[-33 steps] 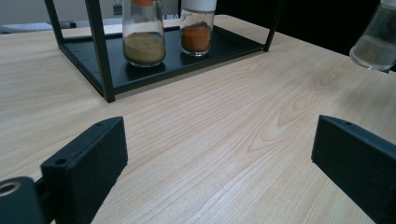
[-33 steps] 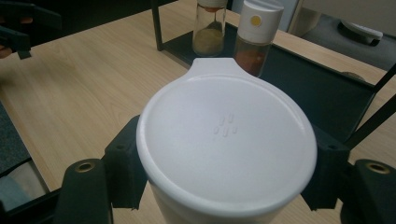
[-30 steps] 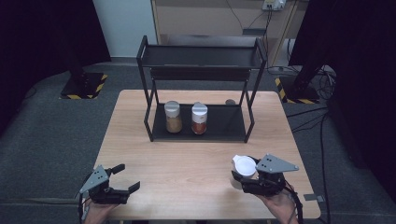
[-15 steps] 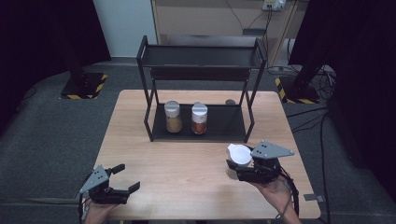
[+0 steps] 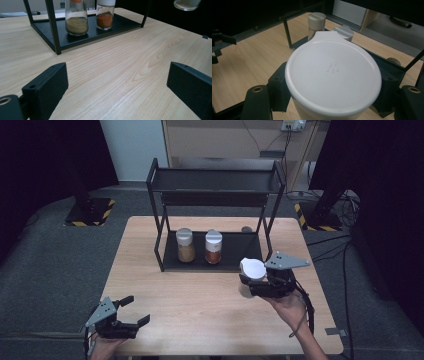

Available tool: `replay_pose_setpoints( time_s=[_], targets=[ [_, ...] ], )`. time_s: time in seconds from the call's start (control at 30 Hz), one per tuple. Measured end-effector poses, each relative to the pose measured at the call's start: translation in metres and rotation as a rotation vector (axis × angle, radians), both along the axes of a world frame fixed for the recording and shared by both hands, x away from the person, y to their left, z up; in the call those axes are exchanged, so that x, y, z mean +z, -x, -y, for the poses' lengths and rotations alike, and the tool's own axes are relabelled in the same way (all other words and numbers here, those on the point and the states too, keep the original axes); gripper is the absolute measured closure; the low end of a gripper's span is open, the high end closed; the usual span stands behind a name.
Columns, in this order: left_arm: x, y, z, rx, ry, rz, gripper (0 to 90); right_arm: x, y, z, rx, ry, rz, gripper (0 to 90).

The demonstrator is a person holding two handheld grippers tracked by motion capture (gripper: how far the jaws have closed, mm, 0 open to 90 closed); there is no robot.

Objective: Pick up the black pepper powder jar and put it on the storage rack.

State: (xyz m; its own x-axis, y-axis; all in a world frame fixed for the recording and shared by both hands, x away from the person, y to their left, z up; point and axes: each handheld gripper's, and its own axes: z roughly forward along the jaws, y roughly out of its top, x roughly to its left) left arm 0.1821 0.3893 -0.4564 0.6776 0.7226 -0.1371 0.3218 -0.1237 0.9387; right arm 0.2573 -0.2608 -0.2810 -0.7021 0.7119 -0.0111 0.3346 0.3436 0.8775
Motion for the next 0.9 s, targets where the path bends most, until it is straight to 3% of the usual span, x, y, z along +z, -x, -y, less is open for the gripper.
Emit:
replay_pose_setpoints(
  time_s=[0.33, 0.5, 0.9],
  targets=[
    [0.000, 0.000, 0.000, 0.000, 0.000, -0.001, 2.5, 0.008, -0.023, -0.011, -0.048, 0.011, 0.010, 30.9],
    [0.000, 0.000, 0.000, 0.000, 0.002, -0.001, 2.5, 0.007, -0.038, -0.012, -0.071, -0.015, -0.001, 30.9],
    [-0.001, 0.000, 0.000, 0.003, 0.008, -0.003, 2.5, 0.005, -0.063, -0.028, -0.127, -0.004, 0.019, 30.9]
  ],
)
